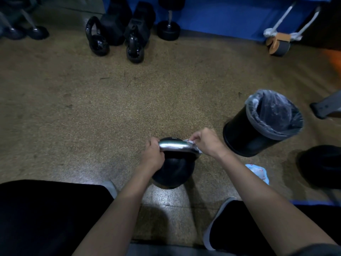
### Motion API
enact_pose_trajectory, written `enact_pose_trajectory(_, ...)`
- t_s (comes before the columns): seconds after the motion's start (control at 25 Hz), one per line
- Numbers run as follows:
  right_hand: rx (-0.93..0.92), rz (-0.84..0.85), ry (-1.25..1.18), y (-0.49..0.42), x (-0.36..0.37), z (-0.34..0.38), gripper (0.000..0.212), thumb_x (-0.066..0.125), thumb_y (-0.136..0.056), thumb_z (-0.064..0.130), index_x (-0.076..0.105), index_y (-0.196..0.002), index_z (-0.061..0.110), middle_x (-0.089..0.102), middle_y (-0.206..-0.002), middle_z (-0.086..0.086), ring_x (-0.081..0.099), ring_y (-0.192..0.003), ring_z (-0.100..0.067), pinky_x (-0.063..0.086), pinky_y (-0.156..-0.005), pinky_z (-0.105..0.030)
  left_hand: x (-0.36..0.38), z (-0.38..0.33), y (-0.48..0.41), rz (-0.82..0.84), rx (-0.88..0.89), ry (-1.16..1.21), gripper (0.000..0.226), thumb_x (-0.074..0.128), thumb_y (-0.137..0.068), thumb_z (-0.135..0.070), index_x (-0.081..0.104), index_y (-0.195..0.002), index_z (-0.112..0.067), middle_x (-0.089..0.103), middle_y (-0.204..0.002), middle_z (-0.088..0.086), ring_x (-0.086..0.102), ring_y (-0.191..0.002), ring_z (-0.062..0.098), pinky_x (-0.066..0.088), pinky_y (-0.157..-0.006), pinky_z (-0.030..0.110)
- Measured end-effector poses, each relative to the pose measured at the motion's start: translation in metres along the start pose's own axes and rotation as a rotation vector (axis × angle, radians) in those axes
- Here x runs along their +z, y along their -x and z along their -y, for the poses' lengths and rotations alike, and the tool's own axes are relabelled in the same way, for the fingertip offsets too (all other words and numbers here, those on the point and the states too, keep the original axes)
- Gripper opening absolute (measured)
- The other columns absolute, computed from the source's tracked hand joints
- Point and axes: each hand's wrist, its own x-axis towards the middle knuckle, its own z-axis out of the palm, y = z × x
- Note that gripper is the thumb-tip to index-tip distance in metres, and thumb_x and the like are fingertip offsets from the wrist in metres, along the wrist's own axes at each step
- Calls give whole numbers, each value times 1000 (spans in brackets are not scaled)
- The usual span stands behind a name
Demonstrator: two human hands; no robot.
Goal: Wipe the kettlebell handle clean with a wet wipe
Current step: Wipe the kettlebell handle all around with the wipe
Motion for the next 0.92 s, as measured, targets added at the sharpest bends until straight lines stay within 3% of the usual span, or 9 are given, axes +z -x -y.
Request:
enact_pose_trajectory(0.2,53,-71,8,1,3,0,22,54,-87,2,74,-88,12,71,-96,-11,64,-89,-22,41,-74,-17,1,0,0,10,-9,8,37,47,-87,-10,37,-123,-12,42,-131,14,51,-113,38,41,-98,44)
enact_pose_trajectory(0.44,52,-96,-1,8,3,-5,20,57,-86,5,74,-92,13,72,-98,-8,65,-92,-20,39,-73,-13,1,0,0,10,-12,7,38,47,-88,-11,38,-124,-13,42,-130,14,51,-114,38,41,-98,44)
enact_pose_trajectory(0.68,22,-126,17,11,8,1,21,58,-85,3,75,-90,14,73,-99,-8,66,-94,-22,46,-85,-20,1,1,0,17,-13,11,37,47,-87,-10,38,-123,-13,42,-130,15,51,-113,38,42,-99,46)
enact_pose_trajectory(0.92,50,-150,28,14,7,5,22,57,-86,4,75,-90,15,73,-98,-9,66,-94,-24,48,-85,-23,2,1,-1,9,-9,9,36,47,-88,-10,38,-123,-12,42,-129,16,52,-112,39,42,-98,46)
